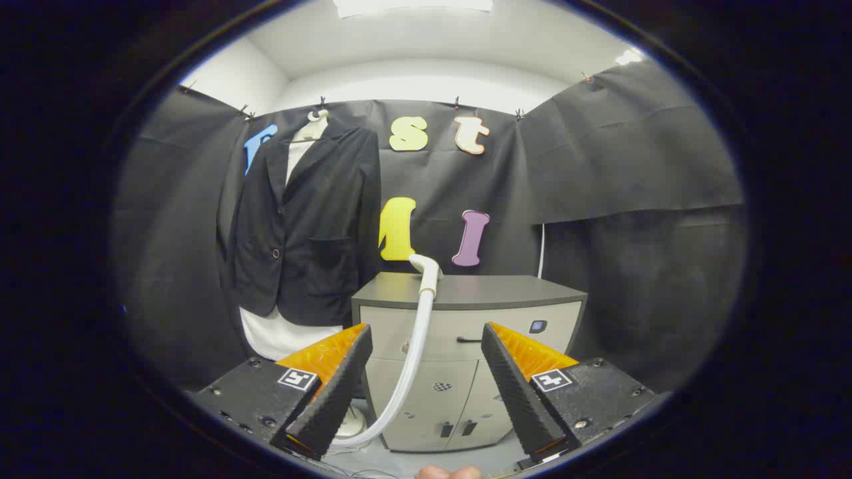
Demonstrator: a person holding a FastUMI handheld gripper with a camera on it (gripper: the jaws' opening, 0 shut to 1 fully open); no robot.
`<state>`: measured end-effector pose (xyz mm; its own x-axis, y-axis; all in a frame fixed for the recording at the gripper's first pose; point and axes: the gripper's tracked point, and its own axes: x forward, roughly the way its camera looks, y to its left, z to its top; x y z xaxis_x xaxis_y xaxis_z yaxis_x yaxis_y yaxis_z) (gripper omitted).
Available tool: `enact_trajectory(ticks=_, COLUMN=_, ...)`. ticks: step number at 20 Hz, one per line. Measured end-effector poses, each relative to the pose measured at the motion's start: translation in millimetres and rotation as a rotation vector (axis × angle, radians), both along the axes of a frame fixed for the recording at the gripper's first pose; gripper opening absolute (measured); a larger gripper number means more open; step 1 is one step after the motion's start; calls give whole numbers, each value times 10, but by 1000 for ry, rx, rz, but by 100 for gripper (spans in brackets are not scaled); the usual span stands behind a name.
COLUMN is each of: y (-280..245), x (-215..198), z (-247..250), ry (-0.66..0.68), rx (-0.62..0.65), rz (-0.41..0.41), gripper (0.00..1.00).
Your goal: Iron the clothes twice with a garment steamer, once on the left side and once on the right side.
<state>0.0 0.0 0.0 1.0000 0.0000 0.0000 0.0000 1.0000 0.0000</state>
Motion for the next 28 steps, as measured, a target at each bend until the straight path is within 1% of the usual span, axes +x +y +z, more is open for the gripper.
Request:
enact_trajectory(ticks=6, y=-235, x=62, z=-43, ry=-1, rx=1, rz=-26, gripper=100)
enact_trajectory(ticks=9, y=-294, x=95, z=-126, ry=23, rx=32, rz=-26, gripper=100)
enact_trajectory(ticks=14, y=-434, x=161, z=-144, ry=52, rx=35, rz=-41, gripper=100)
enact_trajectory(ticks=21, y=-254, x=150, z=-48, ry=61, rx=19, rz=-50, gripper=100)
enact_trajectory(ticks=26, y=-90, x=225, z=197, ry=62, rx=31, rz=-69, gripper=100)
enact_trajectory(ticks=28, y=-57, x=319, z=312, ry=74, rx=43, rz=-81, gripper=100)
